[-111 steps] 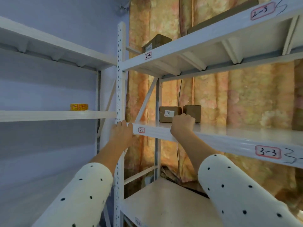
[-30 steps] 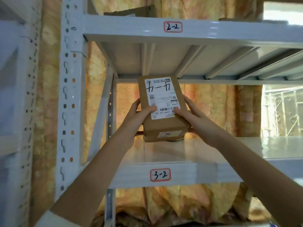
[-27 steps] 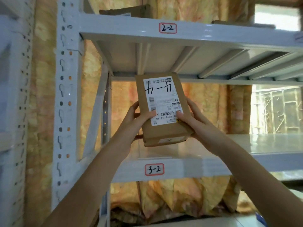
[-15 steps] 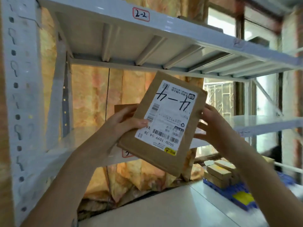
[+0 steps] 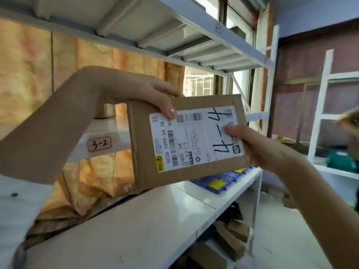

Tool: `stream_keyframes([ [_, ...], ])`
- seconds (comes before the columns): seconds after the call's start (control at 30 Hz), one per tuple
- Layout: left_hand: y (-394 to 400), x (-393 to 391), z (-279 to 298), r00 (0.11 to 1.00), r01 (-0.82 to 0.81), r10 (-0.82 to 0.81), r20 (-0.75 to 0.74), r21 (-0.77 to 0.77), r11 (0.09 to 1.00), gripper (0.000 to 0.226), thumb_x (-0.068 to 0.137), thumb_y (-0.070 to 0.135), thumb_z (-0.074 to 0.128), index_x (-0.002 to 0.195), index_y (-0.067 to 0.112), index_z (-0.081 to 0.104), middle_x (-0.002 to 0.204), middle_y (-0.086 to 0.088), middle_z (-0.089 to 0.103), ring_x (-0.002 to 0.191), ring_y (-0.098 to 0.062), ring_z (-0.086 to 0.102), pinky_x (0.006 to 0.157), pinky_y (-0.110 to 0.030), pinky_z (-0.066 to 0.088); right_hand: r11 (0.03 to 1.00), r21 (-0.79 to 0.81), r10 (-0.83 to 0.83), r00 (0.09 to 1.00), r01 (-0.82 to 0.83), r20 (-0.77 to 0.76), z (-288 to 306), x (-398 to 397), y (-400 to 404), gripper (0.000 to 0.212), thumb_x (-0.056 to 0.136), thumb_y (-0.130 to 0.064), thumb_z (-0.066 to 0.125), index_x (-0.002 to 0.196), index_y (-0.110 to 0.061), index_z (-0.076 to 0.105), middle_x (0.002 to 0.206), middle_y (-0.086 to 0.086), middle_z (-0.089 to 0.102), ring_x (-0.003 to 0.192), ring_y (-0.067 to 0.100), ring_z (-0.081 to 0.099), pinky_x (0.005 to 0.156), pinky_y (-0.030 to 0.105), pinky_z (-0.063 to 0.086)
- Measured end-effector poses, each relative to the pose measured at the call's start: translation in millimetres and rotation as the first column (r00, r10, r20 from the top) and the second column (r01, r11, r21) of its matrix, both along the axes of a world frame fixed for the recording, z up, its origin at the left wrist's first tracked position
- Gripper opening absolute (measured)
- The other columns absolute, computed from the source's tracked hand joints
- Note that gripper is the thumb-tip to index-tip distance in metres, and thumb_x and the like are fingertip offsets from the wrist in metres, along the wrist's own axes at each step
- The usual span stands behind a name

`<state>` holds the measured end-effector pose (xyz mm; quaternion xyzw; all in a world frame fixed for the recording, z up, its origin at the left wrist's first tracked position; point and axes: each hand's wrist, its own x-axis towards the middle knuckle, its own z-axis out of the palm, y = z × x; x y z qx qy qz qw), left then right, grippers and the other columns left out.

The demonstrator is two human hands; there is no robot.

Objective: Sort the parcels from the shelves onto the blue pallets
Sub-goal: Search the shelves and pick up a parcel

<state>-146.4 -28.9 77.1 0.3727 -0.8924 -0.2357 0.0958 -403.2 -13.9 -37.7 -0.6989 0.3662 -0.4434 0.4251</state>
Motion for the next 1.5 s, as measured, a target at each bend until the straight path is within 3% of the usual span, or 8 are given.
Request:
stream_keyframes([
  [0.07,5,-22,-2,0.999,0.037,-0.034,0.030,-0.093,0.995,0.058,0.052,0.033,0.080,0.107,0.031,0.063,0.095,0.001,0.074,0.071,-0.011,0.072,0.052,-0.016,0.053,0.998,0.027,-0.053,0.994,0.051,0.094,-9,-12,16,0.038,0.068,-0.035,0.056,0.103,-0.022,0.056,0.076,-0.003,0.076,0.066,0.009,0.073,0.054,0.020,0.057],
  [0.17,2,-43,-14,0.945,-0.019,-0.060,-0.322,-0.237,0.971,0.041,0.060,0.045,0.078,0.100,0.045,0.065,0.102,0.014,0.069,0.090,0.001,0.067,0.079,-0.021,0.051,0.981,0.009,-0.192,0.952,0.195,0.239,-35,-34,36,0.076,0.054,-0.041,0.076,0.122,-0.018,0.051,0.088,0.000,0.076,0.075,0.013,0.074,0.057,0.022,0.057],
  [0.3,-1,-77,-73,0.598,-0.182,-0.025,-0.801,-0.166,0.969,0.063,0.041,0.065,0.076,0.101,0.054,0.061,0.117,0.017,0.060,0.110,-0.001,0.059,0.102,-0.040,0.043,0.922,0.032,-0.352,0.799,0.387,0.488,-78,-64,57,0.123,0.029,-0.064,0.087,0.136,-0.022,0.043,0.110,0.007,0.072,0.092,0.022,0.073,0.066,0.031,0.059],
  [0.47,32,-180,-187,0.387,-0.026,0.191,-0.902,0.196,0.980,0.078,0.062,0.038,0.079,0.130,0.031,0.041,0.109,0.018,0.064,0.103,-0.005,0.062,0.072,-0.012,0.050,0.808,0.096,-0.501,0.591,0.582,0.632,-120,-81,79,0.106,0.040,-0.057,0.082,0.134,-0.030,0.040,0.110,0.001,0.071,0.093,0.019,0.072,0.077,0.039,0.059],
  [0.7,68,-288,-263,0.373,0.313,0.261,-0.890,0.385,0.868,0.068,0.064,0.029,0.072,0.122,0.049,0.044,0.103,0.019,0.070,0.096,-0.006,0.068,0.066,-0.020,0.056,0.686,0.205,-0.574,0.346,0.698,0.742,-175,-107,103,0.105,0.035,-0.068,0.083,0.127,-0.044,0.041,0.119,-0.011,0.066,0.113,0.014,0.063,0.097,0.044,0.051],
  [0.93,49,-325,-315,0.482,0.279,0.443,-0.756,0.612,0.740,0.060,0.069,0.046,0.070,0.127,0.040,0.053,0.110,0.003,0.072,0.099,-0.016,0.070,0.080,-0.037,0.056,0.512,0.399,-0.846,0.367,0.761,0.387,-229,-197,123,0.061,0.078,-0.048,0.069,0.131,-0.030,0.044,0.128,0.002,0.058,0.115,0.016,0.058,0.097,0.041,0.049],
  [1.13,21,-373,-349,0.590,0.353,0.405,-0.698,0.674,0.649,0.053,0.075,0.039,0.055,0.127,0.031,0.053,0.108,0.001,0.072,0.091,-0.014,0.072,0.062,-0.021,0.057,0.480,0.481,-0.877,0.421,0.734,0.233,-267,-260,99,0.019,0.096,-0.028,0.048,0.107,-0.044,0.051,0.084,-0.012,0.074,0.078,0.007,0.072,0.079,0.035,0.054],
  [1.5,-105,-453,-352,0.616,0.382,0.355,-0.703,0.661,0.646,0.060,0.072,0.042,0.057,0.131,0.034,0.052,0.111,0.003,0.071,0.100,-0.017,0.069,0.069,-0.024,0.059,0.473,0.491,-0.876,0.451,0.731,0.173,-260,-334,-18,0.046,0.087,-0.046,0.056,0.129,-0.028,0.050,0.086,-0.011,0.075,0.076,0.005,0.071,0.064,0.025,0.057],
])
